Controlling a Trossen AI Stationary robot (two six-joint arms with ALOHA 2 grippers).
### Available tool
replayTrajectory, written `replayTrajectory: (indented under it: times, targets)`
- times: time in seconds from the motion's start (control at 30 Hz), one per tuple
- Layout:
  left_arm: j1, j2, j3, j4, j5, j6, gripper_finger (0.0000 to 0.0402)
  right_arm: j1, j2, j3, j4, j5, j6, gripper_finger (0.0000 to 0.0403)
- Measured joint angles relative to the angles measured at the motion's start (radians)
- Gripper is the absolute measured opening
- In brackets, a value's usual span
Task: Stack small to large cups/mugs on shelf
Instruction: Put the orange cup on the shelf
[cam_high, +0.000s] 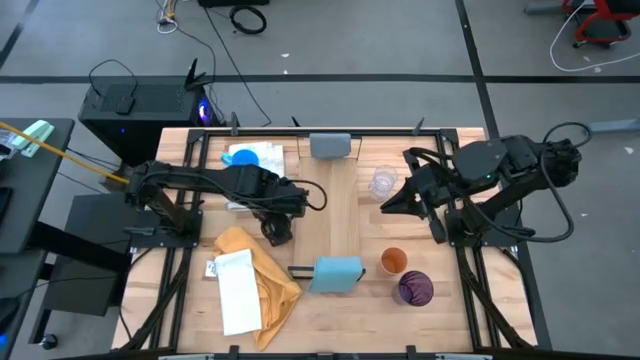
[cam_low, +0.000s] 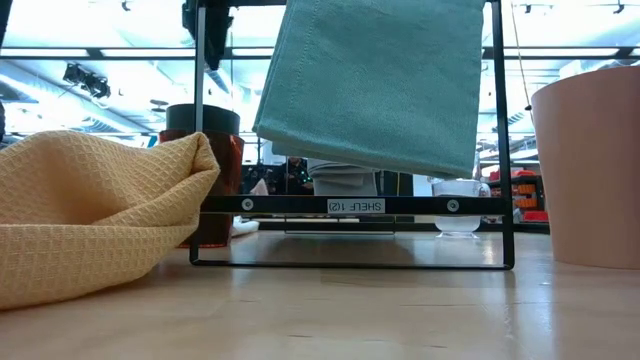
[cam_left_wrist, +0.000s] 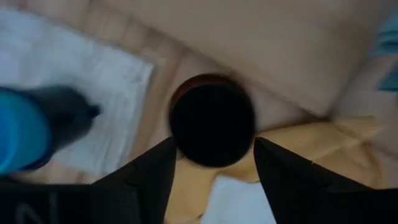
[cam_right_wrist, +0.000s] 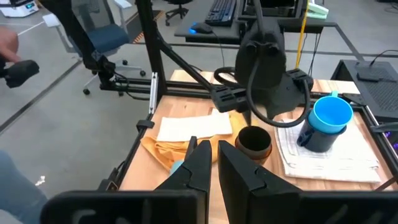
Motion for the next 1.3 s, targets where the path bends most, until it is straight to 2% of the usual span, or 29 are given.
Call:
replayTrajectory:
  times: [0.17,0.37,0.73,0.83,1.07,1.3]
  targets:
    - [-0.013,0.000,0.000,0.082,0.006,0.003,0.0242,0.000,-0.012,0.000,0.000,0.000,0.003,0.0036]
    - [-0.030,0.000,0.000,0.331,0.053,-0.018,0.0232,0.002,-0.030,0.000,-0.016,0.000,0.013,0.0036]
    - [-0.029,0.018,0.001,0.370,0.053,-0.026,0.0228,0.062,-0.064,0.000,-0.394,-0.009,0.231,0.0036]
    - [-0.024,0.019,0.001,0.414,0.053,-0.023,0.0228,0.081,-0.066,0.000,-0.430,-0.008,0.266,0.0036]
    - [0.020,0.054,0.002,0.723,0.053,-0.056,0.0228,0.099,-0.075,0.000,-0.427,0.040,0.272,0.0036]
    - [0.039,0.148,0.001,0.928,0.137,-0.105,0.0223,0.108,-0.087,0.000,-0.460,0.050,0.290,0.0036]
